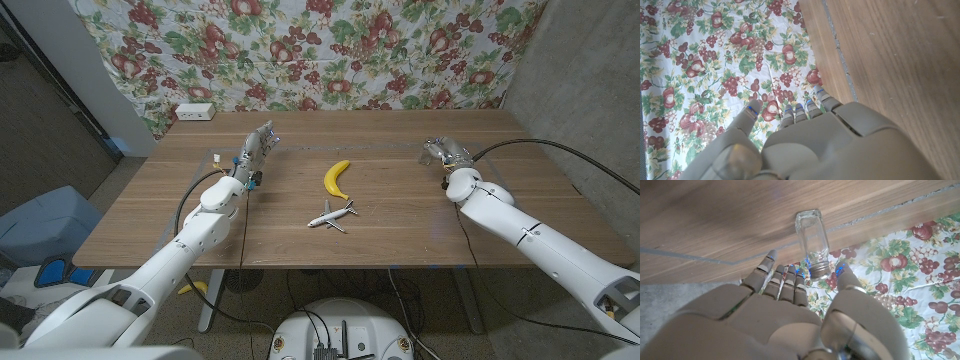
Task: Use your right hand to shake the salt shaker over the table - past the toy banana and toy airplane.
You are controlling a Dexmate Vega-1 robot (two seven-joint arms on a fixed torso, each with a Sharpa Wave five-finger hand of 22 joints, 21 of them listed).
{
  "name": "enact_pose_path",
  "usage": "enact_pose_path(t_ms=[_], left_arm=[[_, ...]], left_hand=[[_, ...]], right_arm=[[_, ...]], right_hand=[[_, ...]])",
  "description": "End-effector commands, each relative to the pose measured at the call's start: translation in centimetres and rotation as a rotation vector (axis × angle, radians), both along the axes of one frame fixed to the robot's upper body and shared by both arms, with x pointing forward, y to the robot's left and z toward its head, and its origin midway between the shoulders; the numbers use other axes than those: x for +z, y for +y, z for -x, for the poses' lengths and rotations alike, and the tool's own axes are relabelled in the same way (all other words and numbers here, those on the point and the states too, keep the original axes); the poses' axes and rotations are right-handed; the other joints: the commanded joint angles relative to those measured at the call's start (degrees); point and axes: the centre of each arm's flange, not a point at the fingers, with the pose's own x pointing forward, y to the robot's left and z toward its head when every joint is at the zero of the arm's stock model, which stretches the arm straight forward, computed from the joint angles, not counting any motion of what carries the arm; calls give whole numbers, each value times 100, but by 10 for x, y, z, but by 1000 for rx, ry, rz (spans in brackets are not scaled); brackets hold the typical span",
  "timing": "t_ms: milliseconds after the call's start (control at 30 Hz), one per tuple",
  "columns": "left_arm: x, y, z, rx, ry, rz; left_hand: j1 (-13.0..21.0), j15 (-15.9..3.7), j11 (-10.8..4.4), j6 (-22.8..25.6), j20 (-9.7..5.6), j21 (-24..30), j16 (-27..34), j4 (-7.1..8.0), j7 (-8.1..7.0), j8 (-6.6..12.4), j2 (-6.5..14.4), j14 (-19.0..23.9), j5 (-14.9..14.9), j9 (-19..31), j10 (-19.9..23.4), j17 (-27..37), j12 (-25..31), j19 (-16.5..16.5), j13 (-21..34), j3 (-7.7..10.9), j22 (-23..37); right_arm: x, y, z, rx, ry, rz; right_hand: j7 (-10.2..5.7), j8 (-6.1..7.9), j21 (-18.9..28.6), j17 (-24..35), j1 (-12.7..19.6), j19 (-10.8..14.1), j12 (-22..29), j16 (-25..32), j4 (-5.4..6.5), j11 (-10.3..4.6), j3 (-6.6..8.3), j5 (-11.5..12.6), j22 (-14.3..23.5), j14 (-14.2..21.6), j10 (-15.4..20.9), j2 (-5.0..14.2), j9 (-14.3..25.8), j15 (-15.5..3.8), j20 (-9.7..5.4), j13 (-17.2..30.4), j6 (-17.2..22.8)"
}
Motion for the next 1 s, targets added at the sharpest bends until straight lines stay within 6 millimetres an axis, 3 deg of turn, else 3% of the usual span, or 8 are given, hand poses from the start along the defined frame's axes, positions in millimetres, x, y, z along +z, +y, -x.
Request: enact_pose_path(t_ms=[33, 333, 1000], left_arm=[[-1, 1, 2, 5, 1, 3], [-2, 1, 5, 9, 0, 1], [-2, 3, 5, 10, 0, 5]], left_hand=[[-33, -217, -12, 27, 0, -14, 25, -38, 4, 18, 376, 13, 28, 20, 23, 32, 16, 48, 22, 16, 22], [-32, -215, -16, 31, 3, -16, 25, -42, 2, 20, 379, 14, 28, 20, 26, 32, 16, 48, 22, 16, 22], [-37, -215, -21, 31, 7, -20, 26, -48, 1, 19, 379, 19, 28, 21, 29, 33, 16, 49, 22, 16, 23]], right_arm=[[-2, 0, -6, -28, 31, 22], [-3, 0, -11, -52, 58, 47], [-5, 3, -21, -67, 90, 64]], right_hand=[[-9, 52, 8, 7, 150, 62, 23, -30, -35, -14, 5, -21, 12, 41, 51, -35, 32, -12, 6, 31, 15], [-3, 77, 18, -4, 324, 96, 37, -46, -48, -47, 7, -58, 10, 63, 117, -131, 37, 22, 106, 36, 34], [-30, 88, 15, -17, 583, 118, 9, -71, -42, -49, 16, -105, 8, 79, 81, -243, 41, 46, 124, 41, 24]])
